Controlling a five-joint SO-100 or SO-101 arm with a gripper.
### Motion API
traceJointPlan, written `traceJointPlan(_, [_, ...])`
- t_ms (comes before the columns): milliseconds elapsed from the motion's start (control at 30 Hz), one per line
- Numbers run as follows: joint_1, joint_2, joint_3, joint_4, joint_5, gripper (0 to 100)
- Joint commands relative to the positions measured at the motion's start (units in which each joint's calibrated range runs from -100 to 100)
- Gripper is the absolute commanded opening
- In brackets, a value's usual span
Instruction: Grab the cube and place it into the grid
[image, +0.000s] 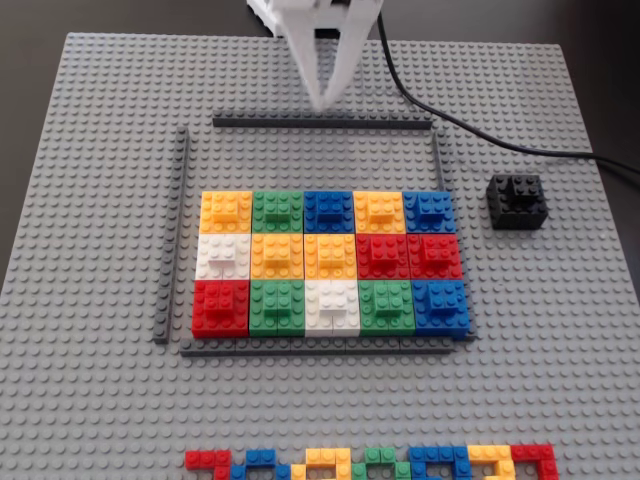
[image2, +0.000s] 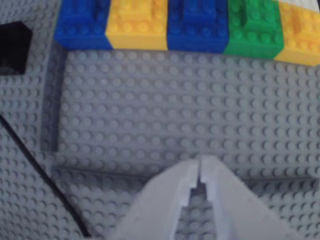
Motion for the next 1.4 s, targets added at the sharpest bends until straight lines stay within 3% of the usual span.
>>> traceJointPlan(0, [-1.36,8.09,-16.39,2.86,-1.47,0])
traceJointPlan(200, [-5.56,21.16,-32.25,6.67,-4.64,0])
traceJointPlan(933, [-24.12,60.28,-65.42,7.11,-17.97,0])
traceJointPlan(1367, [-29.05,85.64,-83.9,5.64,-19.1,0])
